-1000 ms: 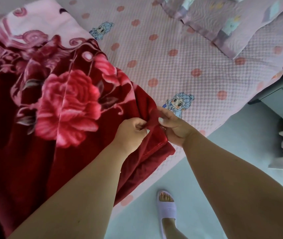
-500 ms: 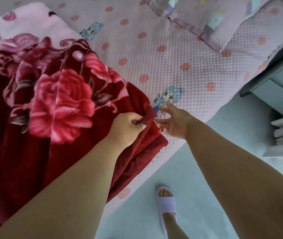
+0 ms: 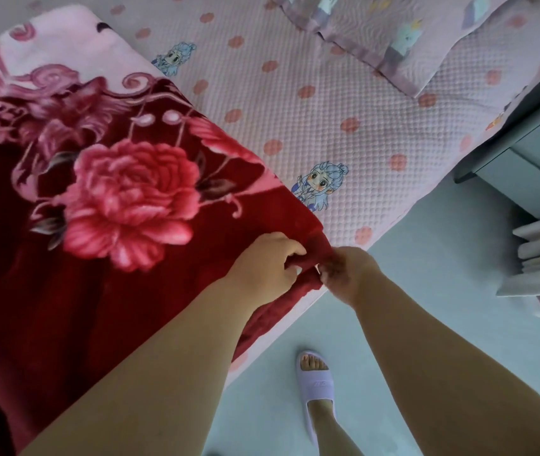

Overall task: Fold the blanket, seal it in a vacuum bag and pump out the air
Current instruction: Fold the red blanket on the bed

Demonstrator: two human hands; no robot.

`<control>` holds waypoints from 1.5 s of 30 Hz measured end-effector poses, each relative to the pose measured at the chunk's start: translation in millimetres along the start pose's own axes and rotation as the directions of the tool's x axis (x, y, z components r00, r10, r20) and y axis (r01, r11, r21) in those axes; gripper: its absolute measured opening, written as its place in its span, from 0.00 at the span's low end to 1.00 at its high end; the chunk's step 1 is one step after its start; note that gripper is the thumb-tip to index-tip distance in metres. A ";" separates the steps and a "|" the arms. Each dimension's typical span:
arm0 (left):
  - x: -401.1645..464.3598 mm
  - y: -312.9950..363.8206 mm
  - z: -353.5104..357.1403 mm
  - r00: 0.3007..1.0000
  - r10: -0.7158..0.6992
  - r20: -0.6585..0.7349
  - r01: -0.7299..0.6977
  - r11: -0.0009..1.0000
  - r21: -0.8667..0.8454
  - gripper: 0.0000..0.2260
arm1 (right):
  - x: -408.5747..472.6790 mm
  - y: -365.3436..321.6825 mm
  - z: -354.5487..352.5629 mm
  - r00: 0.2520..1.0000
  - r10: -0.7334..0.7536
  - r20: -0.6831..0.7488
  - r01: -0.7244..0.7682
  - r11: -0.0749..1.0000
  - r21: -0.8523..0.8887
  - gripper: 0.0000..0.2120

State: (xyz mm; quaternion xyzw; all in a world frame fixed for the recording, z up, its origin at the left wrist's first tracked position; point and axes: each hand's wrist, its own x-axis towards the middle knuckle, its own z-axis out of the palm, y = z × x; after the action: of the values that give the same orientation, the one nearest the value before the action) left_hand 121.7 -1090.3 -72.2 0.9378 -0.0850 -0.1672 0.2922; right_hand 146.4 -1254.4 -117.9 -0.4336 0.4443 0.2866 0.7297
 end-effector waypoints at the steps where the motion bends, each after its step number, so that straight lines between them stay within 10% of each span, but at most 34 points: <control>1: -2.8 -3.3 1.2 0.999 -0.010 -0.043 0.009 1.000 -0.020 0.14 | 1.0 -0.6 -4.0 0.991 -0.120 0.060 0.127 0.986 -0.112 0.10; 4: -11.6 -10.0 3.8 0.989 -0.023 -0.147 0.017 0.999 -0.039 0.15 | -1.2 5.4 -27.2 0.862 -0.244 0.445 0.464 0.733 -0.497 0.33; 8: -21.9 -16.6 10.6 0.986 -0.022 -0.165 0.026 0.999 0.022 0.24 | 1.2 6.0 -24.5 0.761 -0.360 0.540 0.645 0.327 -0.691 0.48; 12: -26.8 -20.3 19.6 0.990 0.024 -0.141 0.014 0.965 0.261 0.32 | 2.5 -19.2 -15.6 0.730 -0.313 0.608 0.677 0.203 -0.708 0.40; 17: -24.2 -18.3 25.5 0.984 0.014 -0.179 0.020 0.982 0.186 0.22 | -7.1 -30.2 -3.2 0.530 -0.363 0.767 0.663 -0.388 -0.641 0.11; 20: -26.9 -14.1 19.3 0.970 0.073 -0.231 -0.059 0.996 0.069 0.18 | -18.9 -40.3 -16.1 0.533 -0.250 0.808 0.594 -0.569 -0.568 0.06; 25: -45.4 -3.3 16.3 0.990 0.133 0.046 -0.135 0.990 0.044 0.14 | -41.3 -26.6 -47.4 0.721 -0.017 0.693 0.474 -0.718 -0.510 0.07; 27: -56.3 -6.5 9.2 0.991 0.125 -0.040 -0.123 0.991 0.049 0.13 | -45.6 -34.6 -26.4 0.748 -0.041 0.663 0.429 -0.732 -0.529 0.12; 30: -71.9 -26.7 -10.1 0.901 0.094 -0.423 -0.039 0.990 0.137 0.12 | -51.9 -45.4 20.6 0.582 -0.258 0.771 0.476 -0.661 -0.580 0.16; 33: -99.9 -60.2 -21.8 0.786 -0.206 -0.584 0.339 0.932 0.128 0.20 | -56.3 -13.5 84.1 0.423 -0.338 0.841 0.552 -0.640 -0.535 0.23; 37: -172.4 -118.5 -10.3 0.664 -0.671 -0.330 0.738 0.658 0.150 0.32 | -46.9 61.4 117.7 0.667 -0.079 0.741 0.423 -0.778 -0.464 0.32; 40: -233.5 -148.8 -4.1 0.696 -0.683 -0.222 0.713 0.619 0.331 0.35 | -49.8 106.2 103.1 0.800 -0.057 0.597 0.278 -0.847 -0.454 0.35; 45: -269.9 -176.1 -36.7 0.665 -0.679 -0.310 0.746 0.617 0.250 0.31 | -87.2 140.4 157.8 0.542 -0.424 0.726 0.234 -0.753 -0.615 0.31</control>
State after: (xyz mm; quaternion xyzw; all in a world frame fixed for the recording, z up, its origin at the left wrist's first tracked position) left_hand -105.0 -858.3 -74.1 0.9410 0.2945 -0.1637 0.0328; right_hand 58.2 -1052.7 -56.6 -0.9668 -0.2403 0.0856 0.0127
